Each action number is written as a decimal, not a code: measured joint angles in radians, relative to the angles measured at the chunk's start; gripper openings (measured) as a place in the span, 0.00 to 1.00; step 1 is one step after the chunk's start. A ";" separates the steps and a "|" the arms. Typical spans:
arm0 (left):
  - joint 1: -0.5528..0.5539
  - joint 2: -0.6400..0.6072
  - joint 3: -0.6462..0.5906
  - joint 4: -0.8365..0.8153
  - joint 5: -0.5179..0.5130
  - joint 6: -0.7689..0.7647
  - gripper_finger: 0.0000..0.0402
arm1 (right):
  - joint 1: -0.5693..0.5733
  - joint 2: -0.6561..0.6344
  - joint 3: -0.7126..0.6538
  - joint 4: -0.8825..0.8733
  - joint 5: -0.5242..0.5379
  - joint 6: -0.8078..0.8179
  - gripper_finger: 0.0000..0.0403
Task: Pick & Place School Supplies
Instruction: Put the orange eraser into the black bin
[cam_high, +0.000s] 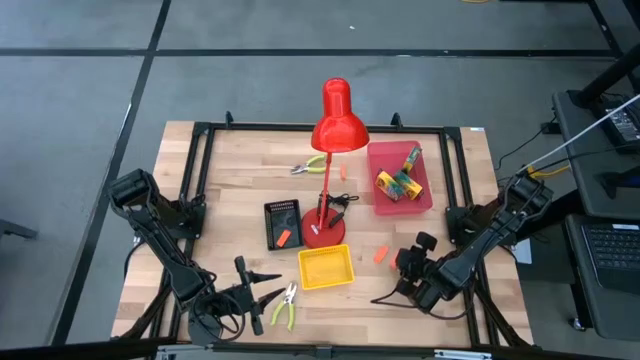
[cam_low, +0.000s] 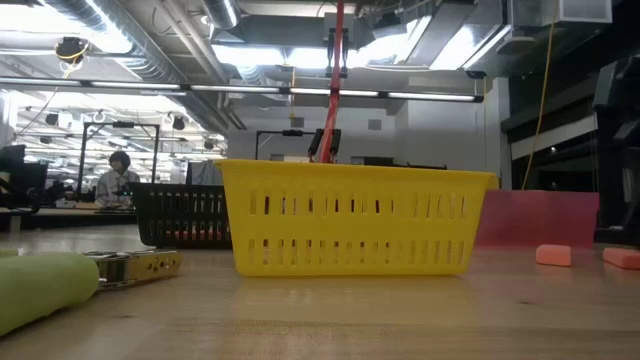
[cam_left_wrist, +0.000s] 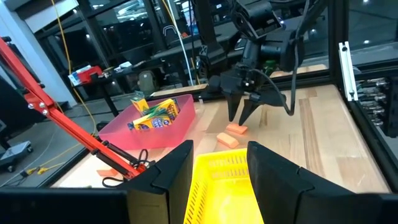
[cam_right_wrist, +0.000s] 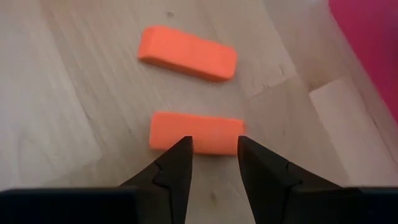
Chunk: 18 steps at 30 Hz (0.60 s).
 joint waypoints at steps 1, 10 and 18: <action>0.000 0.000 0.000 0.000 0.000 0.000 0.37 | 0.001 0.013 0.002 0.002 -0.001 -0.005 0.33; 0.000 0.000 0.000 0.000 0.008 -0.016 0.37 | 0.068 0.059 0.002 0.011 0.007 0.034 0.33; 0.000 0.000 0.000 0.001 0.018 -0.025 0.37 | 0.125 0.067 0.052 -0.007 -0.078 0.060 0.33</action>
